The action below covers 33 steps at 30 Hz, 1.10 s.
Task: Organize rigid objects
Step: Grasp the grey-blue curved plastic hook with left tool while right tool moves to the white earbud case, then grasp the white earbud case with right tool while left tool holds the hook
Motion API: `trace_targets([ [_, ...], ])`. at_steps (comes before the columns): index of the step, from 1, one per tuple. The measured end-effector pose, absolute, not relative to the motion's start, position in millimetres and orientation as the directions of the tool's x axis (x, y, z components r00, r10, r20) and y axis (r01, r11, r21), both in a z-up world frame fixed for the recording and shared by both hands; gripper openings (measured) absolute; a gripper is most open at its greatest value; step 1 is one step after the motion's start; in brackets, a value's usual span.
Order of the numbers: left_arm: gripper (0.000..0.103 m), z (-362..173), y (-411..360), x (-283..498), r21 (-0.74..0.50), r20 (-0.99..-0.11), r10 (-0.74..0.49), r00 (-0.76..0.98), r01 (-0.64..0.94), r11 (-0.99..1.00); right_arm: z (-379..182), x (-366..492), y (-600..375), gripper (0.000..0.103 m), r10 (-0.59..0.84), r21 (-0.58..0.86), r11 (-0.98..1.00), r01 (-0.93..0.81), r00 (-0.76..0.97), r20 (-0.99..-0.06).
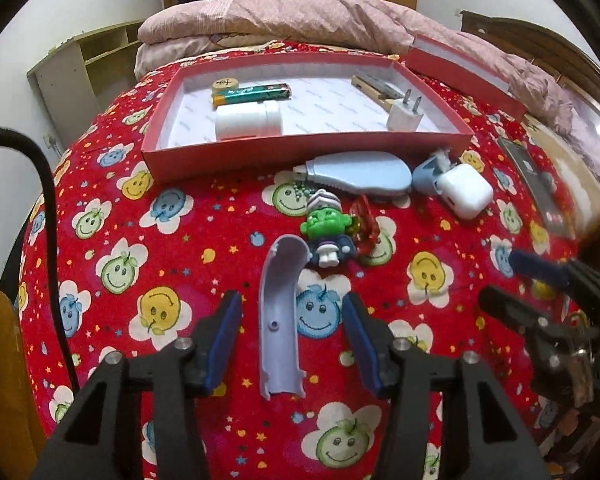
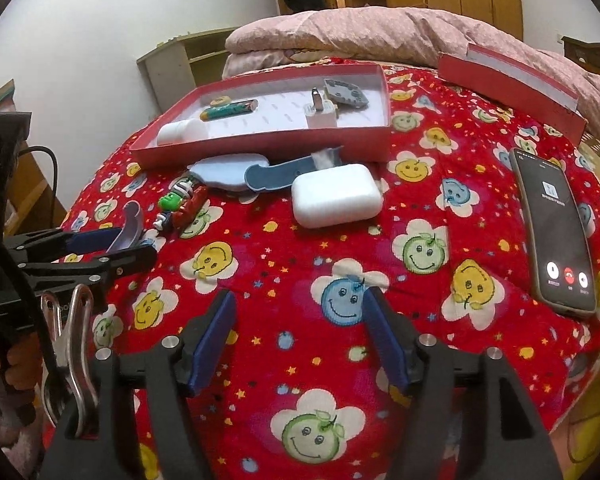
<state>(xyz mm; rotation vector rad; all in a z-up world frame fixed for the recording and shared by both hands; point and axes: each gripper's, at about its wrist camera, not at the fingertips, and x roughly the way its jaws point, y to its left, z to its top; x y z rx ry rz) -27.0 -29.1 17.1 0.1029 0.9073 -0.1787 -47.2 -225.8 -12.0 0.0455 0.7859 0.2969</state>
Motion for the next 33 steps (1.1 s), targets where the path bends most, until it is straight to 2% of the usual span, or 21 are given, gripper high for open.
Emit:
trace_targets([
  [2,0.041,17.3,-27.4,-27.7,0.020,-0.786,-0.101,0.610,0.190,0.982,-12.4,-47.7,-225.9,0.069,0.283,0.152,0.957,-0.249,0.670,-0.686],
  [7,0.022,18.3,-22.0,-29.0,0.016,-0.778,-0.103,0.620,0.184,0.983,-13.6,-48.7,-225.9,0.070,0.286,0.149,0.955,-0.255,0.676,-0.679],
  [9,0.019,18.8,-20.9,-29.5,0.018,-0.775,-0.103,0.623,0.185,0.983,-13.9,-49.1,-225.7,0.070,0.284,0.144,0.956,-0.256,0.678,-0.678],
  [20,0.019,20.7,5.1,-27.6,-0.045,-0.767,-0.115,0.632,0.125,0.991,-6.7,-35.3,-222.7,0.071,0.268,0.135,0.960,-0.247,0.652,-0.710],
  [28,0.019,19.1,13.1,-28.0,-0.084,-0.761,-0.141,0.633,0.120,0.989,9.8,0.0,-218.9,0.071,0.161,0.017,0.976,-0.217,0.668,-0.727],
  [33,0.019,18.3,15.6,-28.7,-0.098,-0.758,-0.154,0.634,0.124,0.987,5.8,17.9,-218.2,0.071,0.141,0.012,0.980,-0.201,0.646,-0.750],
])
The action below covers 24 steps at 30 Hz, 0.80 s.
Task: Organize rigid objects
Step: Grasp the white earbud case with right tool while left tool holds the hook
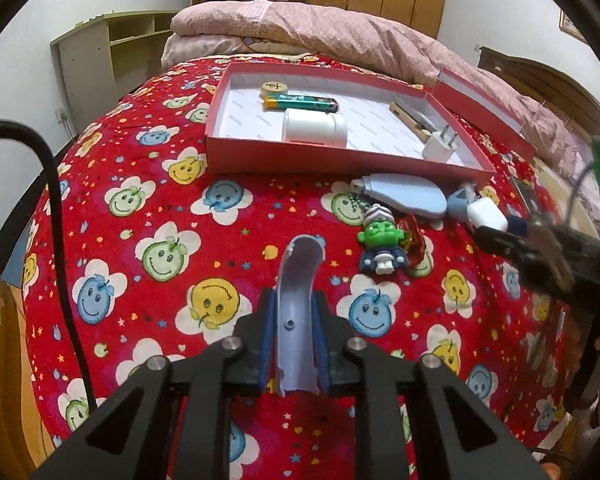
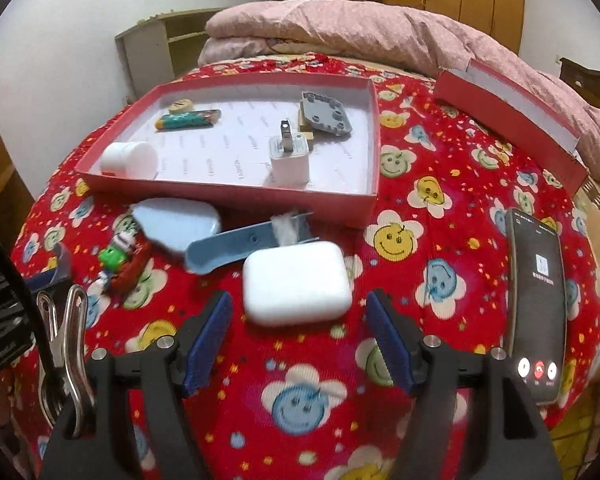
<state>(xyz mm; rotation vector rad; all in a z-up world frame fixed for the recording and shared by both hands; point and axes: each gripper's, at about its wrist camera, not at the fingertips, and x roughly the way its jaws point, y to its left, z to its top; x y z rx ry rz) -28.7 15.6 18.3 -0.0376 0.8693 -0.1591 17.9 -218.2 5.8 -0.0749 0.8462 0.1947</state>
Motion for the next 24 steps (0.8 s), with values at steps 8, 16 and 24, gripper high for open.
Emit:
trace_targets([
  [8,0.019,17.7,17.1,-29.2,-0.116,-0.754,-0.170,0.635,0.126,0.985,-0.9,28.6,-208.5,0.071,0.121,-0.008,0.981,-0.196,0.638,-0.761],
  [16,0.019,18.2,16.9,-28.7,-0.113,-0.752,-0.168,0.638,0.126,0.986,-1.3,15.2,-210.5,0.059,0.123,0.009,0.985,-0.174,0.660,-0.741],
  [24,0.019,18.5,16.7,-29.0,-0.111,-0.752,-0.166,0.638,0.125,0.986,-7.5,-19.3,-206.4,0.059,0.139,0.022,0.983,-0.180,0.670,-0.729],
])
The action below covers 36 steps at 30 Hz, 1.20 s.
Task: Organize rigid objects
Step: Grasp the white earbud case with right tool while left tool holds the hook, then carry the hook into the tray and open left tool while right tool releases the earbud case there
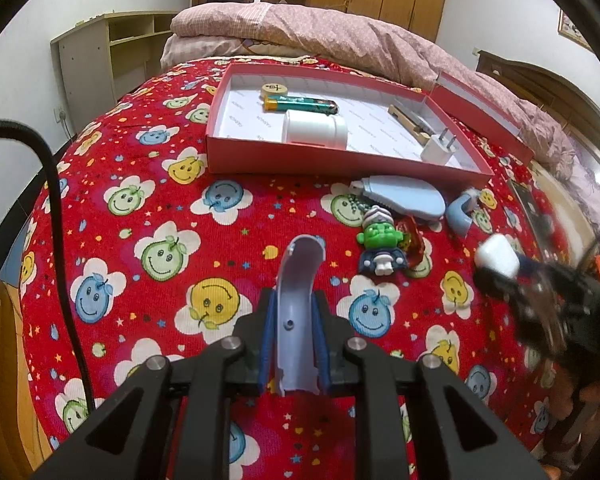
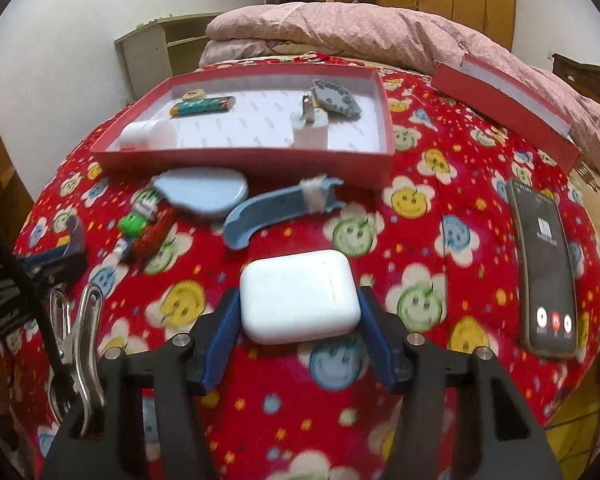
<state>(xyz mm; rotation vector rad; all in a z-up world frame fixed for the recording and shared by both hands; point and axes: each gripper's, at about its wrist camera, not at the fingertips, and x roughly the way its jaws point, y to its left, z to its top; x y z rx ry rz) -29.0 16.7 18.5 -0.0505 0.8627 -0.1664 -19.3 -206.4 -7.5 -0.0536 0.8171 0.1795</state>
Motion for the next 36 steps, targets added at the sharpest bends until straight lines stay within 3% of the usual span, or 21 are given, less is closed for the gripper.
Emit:
trace_targets([
  [18,0.019,51.8,19.0,-38.3,-0.126,-0.710,-0.184,0.680,0.135,0.983,16.0,-43.7,-207.5,0.059,0.229,0.126,0.972,-0.199,0.675,-0.701],
  [36,0.019,110.4,6.6,16.7,-0.075,-0.639,-0.201,0.743,0.200,0.977,61.2,-11.9,-200.1,0.059,0.258,0.111,0.962,-0.249,0.703,-0.663],
])
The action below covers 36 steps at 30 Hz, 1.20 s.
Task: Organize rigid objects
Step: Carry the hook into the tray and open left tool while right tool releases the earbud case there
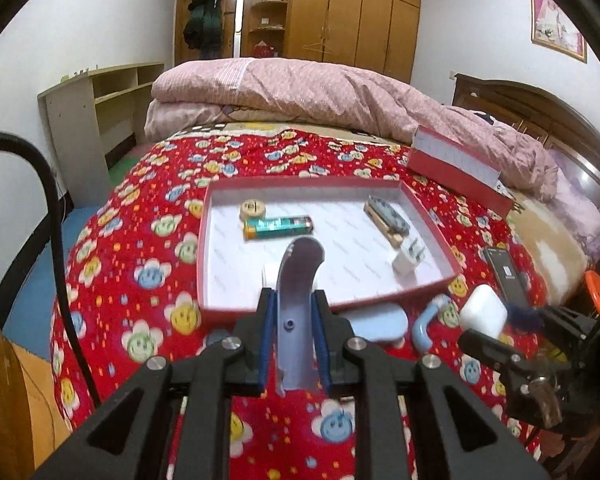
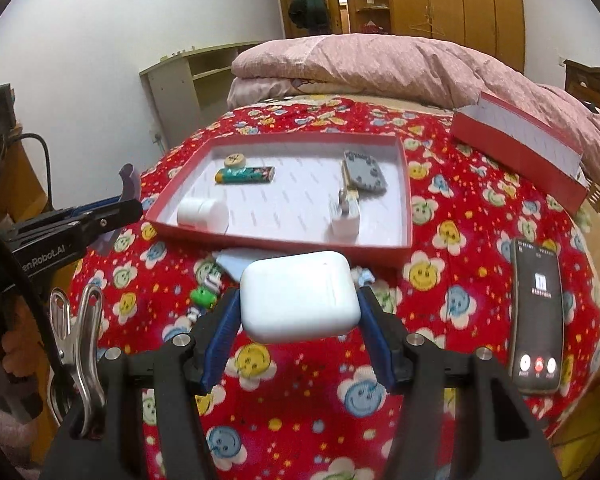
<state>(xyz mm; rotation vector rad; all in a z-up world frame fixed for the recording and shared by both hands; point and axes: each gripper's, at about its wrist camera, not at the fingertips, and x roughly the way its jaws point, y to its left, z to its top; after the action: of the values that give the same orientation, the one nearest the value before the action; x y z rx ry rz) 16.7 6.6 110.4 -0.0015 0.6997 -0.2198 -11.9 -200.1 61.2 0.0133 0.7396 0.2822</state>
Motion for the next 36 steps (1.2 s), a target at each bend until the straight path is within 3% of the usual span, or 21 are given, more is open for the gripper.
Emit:
trace_targets([
  [12,0.019,121.8,0.8,82.6,-0.086,-0.656,-0.218,0.723,0.215,0.973,88.4,49.4,-206.5,0.059,0.232,0.088,0.969,-0.233,0.718,-0.657],
  [26,0.019,82.4,-10.1,159.3,-0.120,-0.750,-0.225,0.622,0.207,0.971,76.3,131.2,-196.3,0.059,0.248,0.130,0.966,-0.222,0.669,-0.701],
  [36,0.019,63.2,-11.1,199.2,-0.118,-0.769,-0.195,0.609,0.165,0.979,60.3,172.6,-193.6,0.059,0.194,0.087,0.978,-0.191,0.661,-0.725],
])
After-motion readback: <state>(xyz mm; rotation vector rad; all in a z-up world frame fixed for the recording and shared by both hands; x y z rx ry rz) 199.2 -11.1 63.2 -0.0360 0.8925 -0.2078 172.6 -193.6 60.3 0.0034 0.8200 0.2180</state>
